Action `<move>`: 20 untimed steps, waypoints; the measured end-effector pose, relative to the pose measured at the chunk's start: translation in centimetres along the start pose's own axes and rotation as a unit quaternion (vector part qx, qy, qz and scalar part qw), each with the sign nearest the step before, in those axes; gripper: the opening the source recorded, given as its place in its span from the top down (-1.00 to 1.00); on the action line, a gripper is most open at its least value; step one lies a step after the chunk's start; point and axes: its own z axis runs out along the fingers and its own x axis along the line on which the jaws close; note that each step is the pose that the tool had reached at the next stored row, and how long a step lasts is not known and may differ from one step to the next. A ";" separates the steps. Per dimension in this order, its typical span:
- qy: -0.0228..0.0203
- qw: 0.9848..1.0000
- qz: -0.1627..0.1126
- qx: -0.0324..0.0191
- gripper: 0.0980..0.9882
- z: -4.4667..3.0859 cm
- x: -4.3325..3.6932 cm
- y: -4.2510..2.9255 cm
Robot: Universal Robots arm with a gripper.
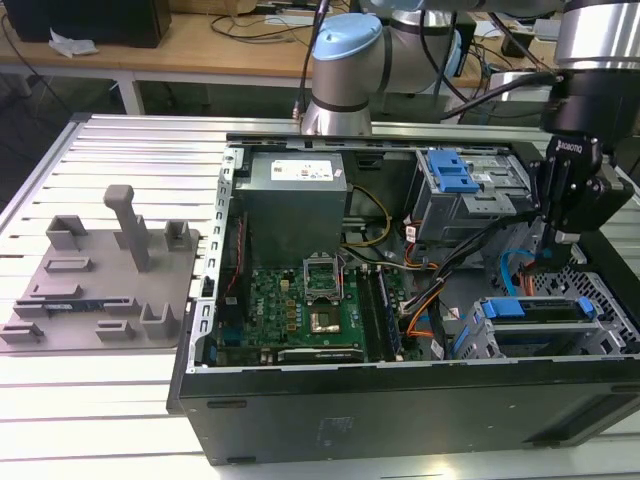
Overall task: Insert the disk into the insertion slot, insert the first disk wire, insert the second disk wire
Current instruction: 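Insert the first disk wire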
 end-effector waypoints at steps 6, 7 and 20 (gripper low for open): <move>-0.024 0.999 -0.008 -0.019 0.85 0.22 0.78 -0.55; -0.030 0.999 -0.009 -0.020 0.85 0.26 0.97 -0.60; -0.083 0.996 -0.013 -0.031 0.85 0.63 3.44 -1.27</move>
